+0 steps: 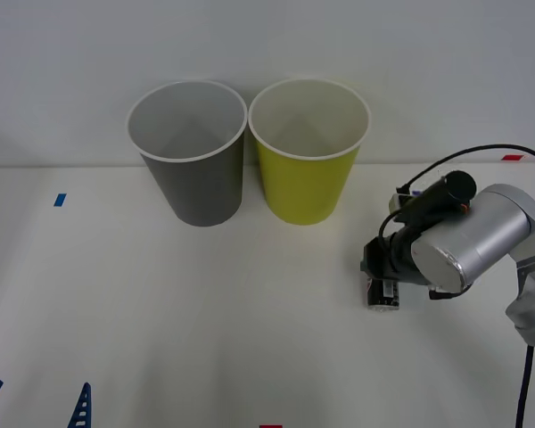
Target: Put cans in the gray bin and PET bottles in the light green bin.
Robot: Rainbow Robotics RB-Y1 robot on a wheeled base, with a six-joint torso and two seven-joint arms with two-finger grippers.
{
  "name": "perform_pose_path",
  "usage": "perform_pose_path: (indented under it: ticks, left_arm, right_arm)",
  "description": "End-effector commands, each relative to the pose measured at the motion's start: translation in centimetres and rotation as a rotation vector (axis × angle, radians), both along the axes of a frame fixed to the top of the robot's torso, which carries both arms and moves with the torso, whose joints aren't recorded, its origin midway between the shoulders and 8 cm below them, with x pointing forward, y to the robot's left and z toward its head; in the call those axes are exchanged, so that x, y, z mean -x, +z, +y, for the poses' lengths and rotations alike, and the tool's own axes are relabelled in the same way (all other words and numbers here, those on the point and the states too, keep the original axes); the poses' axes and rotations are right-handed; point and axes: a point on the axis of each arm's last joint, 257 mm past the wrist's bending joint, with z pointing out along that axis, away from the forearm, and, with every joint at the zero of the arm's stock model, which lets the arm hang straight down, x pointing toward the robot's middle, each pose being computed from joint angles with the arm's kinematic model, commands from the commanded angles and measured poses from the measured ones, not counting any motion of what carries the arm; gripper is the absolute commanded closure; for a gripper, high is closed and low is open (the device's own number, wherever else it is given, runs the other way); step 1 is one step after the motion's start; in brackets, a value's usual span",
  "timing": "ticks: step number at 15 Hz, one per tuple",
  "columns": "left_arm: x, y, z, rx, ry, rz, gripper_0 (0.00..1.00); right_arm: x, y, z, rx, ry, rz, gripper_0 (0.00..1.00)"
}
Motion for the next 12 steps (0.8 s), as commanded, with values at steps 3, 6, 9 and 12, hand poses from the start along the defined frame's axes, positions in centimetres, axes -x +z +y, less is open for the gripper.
perform_pose_path:
  ticks: [3,6,9,12]
  left_arm:
    - [0.0,0.0,0.0,0.0,0.0,0.0,0.0]
    - [0.0,0.0,0.0,0.0,0.0,0.0,0.0]
    - [0.0,0.0,0.0,0.0,0.0,0.0,0.0]
    - [0.0,0.0,0.0,0.0,0.0,0.0,0.0]
  right_arm:
    - [0.3,4.7,0.8,-0.044,0.134,-0.223,0.86]
    - [1.5,7.0,1.7,-0.109,0.152,-0.337,0.86]
    - [2.6,9.9,3.3,-0.171,0.173,-0.448,0.86]
    - [3.8,13.5,5.5,-0.225,0.197,-0.529,0.86]
